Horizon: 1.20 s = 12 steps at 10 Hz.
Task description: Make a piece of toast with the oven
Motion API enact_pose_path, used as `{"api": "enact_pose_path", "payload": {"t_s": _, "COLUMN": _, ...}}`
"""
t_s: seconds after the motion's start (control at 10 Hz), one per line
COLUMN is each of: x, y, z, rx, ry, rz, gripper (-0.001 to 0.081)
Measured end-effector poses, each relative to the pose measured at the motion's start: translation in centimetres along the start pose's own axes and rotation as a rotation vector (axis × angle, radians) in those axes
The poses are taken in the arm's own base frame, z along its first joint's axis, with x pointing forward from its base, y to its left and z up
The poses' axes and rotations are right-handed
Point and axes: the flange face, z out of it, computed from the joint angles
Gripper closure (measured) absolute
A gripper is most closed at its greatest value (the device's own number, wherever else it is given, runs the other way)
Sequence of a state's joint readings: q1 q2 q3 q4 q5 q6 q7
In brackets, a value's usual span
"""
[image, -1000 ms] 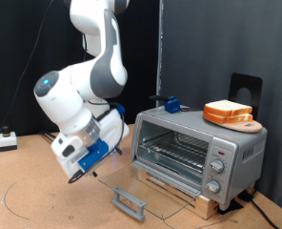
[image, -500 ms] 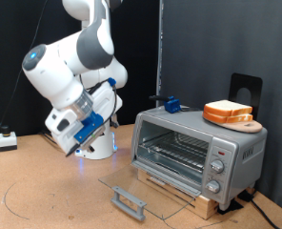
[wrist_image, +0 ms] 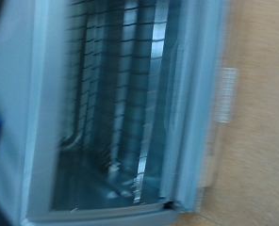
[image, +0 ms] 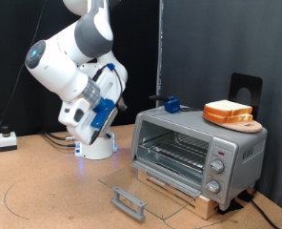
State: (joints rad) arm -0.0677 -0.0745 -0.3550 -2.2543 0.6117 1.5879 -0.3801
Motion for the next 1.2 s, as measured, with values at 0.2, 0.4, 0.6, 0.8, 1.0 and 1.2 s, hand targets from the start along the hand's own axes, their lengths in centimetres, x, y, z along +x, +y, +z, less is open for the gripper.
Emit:
{"api": "enact_pose_path", "payload": {"t_s": 0.2, "x": -1.4, "y": -2.3, "z": 0.2, "rx": -0.027, "ry": -0.059, "rz": -0.222, "gripper": -0.0003}}
{"api": "enact_pose_path", "payload": {"t_s": 0.4, "x": -2.6, "y": -4.6, "z": 0.5, "rx": -0.159, "ry": -0.082, "rz": -0.416, "gripper": -0.0003}}
{"api": "enact_pose_path", "payload": {"t_s": 0.6, "x": -3.6, "y": -5.3, "z": 1.0, "rx": -0.195, "ry": -0.069, "rz": -0.465, "gripper": -0.0003}}
{"api": "enact_pose_path", "payload": {"t_s": 0.8, "x": -4.6, "y": -6.6, "z": 1.4, "rx": -0.150, "ry": -0.151, "rz": -0.607, "gripper": -0.0003}}
{"api": "enact_pose_path", "payload": {"t_s": 1.0, "x": -6.0, "y": -9.0, "z": 1.5, "rx": -0.131, "ry": -0.158, "rz": -0.834, "gripper": -0.0003}}
{"api": "enact_pose_path", "payload": {"t_s": 1.2, "x": -7.8, "y": -11.2, "z": 1.5, "rx": -0.136, "ry": -0.147, "rz": -0.982, "gripper": -0.0003}}
